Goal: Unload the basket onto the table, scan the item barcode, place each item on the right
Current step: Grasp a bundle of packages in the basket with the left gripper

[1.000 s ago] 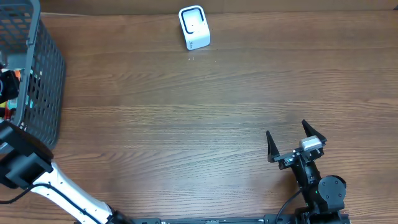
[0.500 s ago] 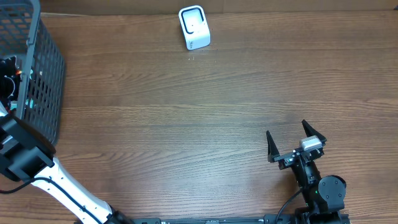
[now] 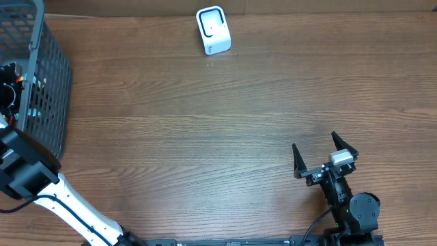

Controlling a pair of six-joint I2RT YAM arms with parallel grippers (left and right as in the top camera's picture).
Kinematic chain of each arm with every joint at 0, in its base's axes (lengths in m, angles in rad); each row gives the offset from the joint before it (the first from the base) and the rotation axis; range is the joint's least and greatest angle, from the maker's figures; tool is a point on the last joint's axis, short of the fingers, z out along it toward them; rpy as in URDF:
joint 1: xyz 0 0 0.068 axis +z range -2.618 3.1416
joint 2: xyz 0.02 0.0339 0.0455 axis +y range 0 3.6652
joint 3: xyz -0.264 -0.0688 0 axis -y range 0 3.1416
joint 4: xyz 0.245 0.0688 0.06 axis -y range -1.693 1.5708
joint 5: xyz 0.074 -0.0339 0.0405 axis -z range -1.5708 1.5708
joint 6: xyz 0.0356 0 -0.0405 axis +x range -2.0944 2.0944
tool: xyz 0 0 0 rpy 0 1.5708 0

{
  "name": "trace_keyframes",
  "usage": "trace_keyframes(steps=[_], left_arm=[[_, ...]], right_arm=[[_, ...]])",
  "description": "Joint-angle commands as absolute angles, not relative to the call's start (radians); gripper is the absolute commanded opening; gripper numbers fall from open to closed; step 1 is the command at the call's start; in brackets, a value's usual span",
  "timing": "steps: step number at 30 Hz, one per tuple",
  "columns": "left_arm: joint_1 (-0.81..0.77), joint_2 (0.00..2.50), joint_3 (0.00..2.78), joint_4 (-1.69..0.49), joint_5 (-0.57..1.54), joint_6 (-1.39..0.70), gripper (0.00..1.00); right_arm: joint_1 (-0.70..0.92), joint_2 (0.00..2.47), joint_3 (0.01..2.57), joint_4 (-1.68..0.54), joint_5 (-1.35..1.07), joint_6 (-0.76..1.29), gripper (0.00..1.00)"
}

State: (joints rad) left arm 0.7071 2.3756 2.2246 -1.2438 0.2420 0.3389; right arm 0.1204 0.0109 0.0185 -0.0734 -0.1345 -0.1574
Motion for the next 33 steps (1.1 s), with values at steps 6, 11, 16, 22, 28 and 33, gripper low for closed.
trace_keyframes(steps=[6, 11, 16, 22, 28, 33], left_arm=[[0.707, 2.268, 2.255, -1.225, 0.237, 0.236, 0.31], [0.707, 2.124, 2.255, -1.19, 0.221, 0.164, 0.33], [0.706, 1.945, 2.255, -1.15, 0.222, 0.064, 0.33], [0.7, 1.747, 2.255, -1.129, 0.237, -0.05, 0.33], [0.61, 1.612, 2.255, -1.203, 0.256, -0.073, 0.32], [0.439, 1.559, 2.255, -1.325, 0.244, -0.076, 0.32]], right_arm=[[0.122, 0.004, 0.008, -0.07, -0.143, -0.159, 1.0], [0.122, 0.004, 0.008, -0.07, -0.143, -0.159, 1.0], [0.122, 0.004, 0.008, -0.07, -0.143, -0.159, 1.0], [0.122, 0.004, 0.008, -0.07, -0.143, -0.159, 1.0], [0.122, 0.004, 0.008, -0.07, -0.143, -0.159, 1.0], [0.122, 0.004, 0.008, -0.07, -0.143, -0.159, 1.0]])
